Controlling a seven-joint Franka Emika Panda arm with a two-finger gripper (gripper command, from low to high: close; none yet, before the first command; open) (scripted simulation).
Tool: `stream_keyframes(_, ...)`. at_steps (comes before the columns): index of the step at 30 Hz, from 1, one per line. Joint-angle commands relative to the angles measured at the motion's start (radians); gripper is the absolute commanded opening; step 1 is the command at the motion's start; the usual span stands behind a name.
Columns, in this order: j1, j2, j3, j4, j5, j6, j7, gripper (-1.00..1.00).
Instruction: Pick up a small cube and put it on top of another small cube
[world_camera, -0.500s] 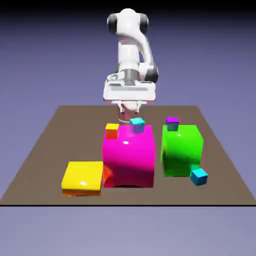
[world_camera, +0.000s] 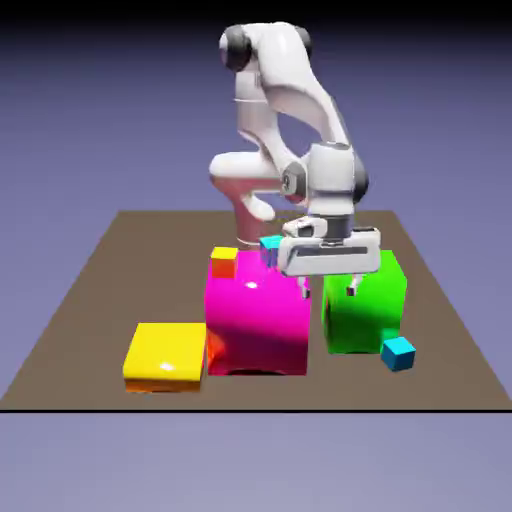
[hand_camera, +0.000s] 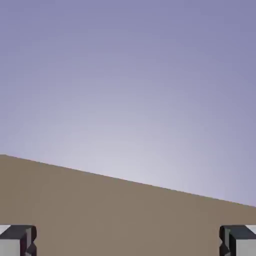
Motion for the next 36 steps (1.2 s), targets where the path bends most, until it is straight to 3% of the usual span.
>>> stream_keyframes(1, -0.005, 0.036, 0.021, 0.025, -0.010, -0.028, 0.018, 0.00)
stream_keyframes(16, -0.012, 0.580, 0.337, 0.397, -0.156, -0.444, 0.286, 0.00)
stream_keyframes(22, 0.038, 0.703, 0.271, 0.374, -0.238, -0.321, 0.338, 0.00)
stream_keyframes(23, 0.038, 0.703, 0.271, 0.374, -0.238, -0.321, 0.338, -1.00)
stream_keyframes(30, 0.024, 0.574, 0.353, 0.415, -0.160, -0.478, 0.285, -1.00)
stream_keyframes(36, 0.044, 0.356, 0.244, 0.332, -0.093, -0.584, 0.190, -1.00)
